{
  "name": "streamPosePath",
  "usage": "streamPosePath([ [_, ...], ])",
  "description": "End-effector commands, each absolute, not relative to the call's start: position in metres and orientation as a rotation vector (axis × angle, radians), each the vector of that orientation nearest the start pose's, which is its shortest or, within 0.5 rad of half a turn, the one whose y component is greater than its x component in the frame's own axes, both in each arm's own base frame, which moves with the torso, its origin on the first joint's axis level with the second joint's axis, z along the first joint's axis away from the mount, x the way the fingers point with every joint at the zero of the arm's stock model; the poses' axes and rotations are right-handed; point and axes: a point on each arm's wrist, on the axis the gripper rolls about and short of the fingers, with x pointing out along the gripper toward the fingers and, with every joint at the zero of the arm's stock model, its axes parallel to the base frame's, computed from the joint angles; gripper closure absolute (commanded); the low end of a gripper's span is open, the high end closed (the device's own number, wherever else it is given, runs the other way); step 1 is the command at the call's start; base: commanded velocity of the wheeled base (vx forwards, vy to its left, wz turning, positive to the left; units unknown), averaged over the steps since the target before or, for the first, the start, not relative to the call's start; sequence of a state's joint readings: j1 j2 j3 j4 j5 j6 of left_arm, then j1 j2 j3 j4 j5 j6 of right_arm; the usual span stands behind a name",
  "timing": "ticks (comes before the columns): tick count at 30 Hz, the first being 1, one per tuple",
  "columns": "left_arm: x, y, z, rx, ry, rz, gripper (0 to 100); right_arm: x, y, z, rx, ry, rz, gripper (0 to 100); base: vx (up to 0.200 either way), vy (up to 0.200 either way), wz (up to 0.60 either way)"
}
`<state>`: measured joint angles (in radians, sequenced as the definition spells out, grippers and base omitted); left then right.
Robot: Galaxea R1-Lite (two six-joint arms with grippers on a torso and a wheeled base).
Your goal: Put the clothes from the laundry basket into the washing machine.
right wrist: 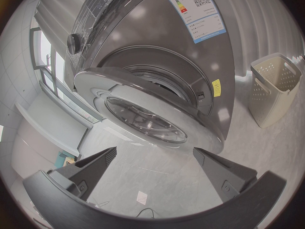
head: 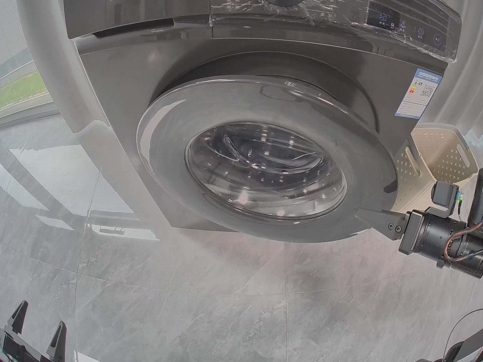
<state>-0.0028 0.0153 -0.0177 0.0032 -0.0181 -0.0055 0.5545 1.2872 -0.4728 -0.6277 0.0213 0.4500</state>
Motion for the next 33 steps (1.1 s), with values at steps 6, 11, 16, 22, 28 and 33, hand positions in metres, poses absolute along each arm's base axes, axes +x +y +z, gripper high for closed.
streamPosePath([
  [6, -0.023, 0.0, 0.075, -0.005, 0.003, -0.021, 0, 0.158, 0.107, 0.197, 0.39, 0.303, 0.562, 0, 0.0, 0.0, 0.0],
  [11, -0.023, 0.0, 0.075, -0.005, 0.003, -0.021, 0, 0.155, 0.114, 0.202, 0.402, 0.262, 0.611, 0, 0.0, 0.0, 0.0],
  [16, -0.023, 0.0, 0.075, -0.005, 0.003, -0.023, 0, 0.154, 0.123, 0.207, 0.415, 0.213, 0.665, 0, 0.16, 0.0, 0.0],
  [22, -0.023, 0.0, 0.075, -0.005, 0.003, -0.023, 0, 0.163, 0.128, 0.203, 0.414, 0.218, 0.652, 0, 0.2, 0.0, 0.0],
  [28, -0.023, 0.0, 0.075, -0.005, 0.003, -0.023, 0, 0.175, 0.134, 0.206, 0.423, 0.192, 0.641, 0, 0.167, 0.0, 0.0],
  [33, -0.023, 0.0, 0.075, -0.005, 0.003, -0.023, 0, 0.176, 0.135, 0.209, 0.428, 0.168, 0.645, 0, 0.0, 0.0, 0.0],
])
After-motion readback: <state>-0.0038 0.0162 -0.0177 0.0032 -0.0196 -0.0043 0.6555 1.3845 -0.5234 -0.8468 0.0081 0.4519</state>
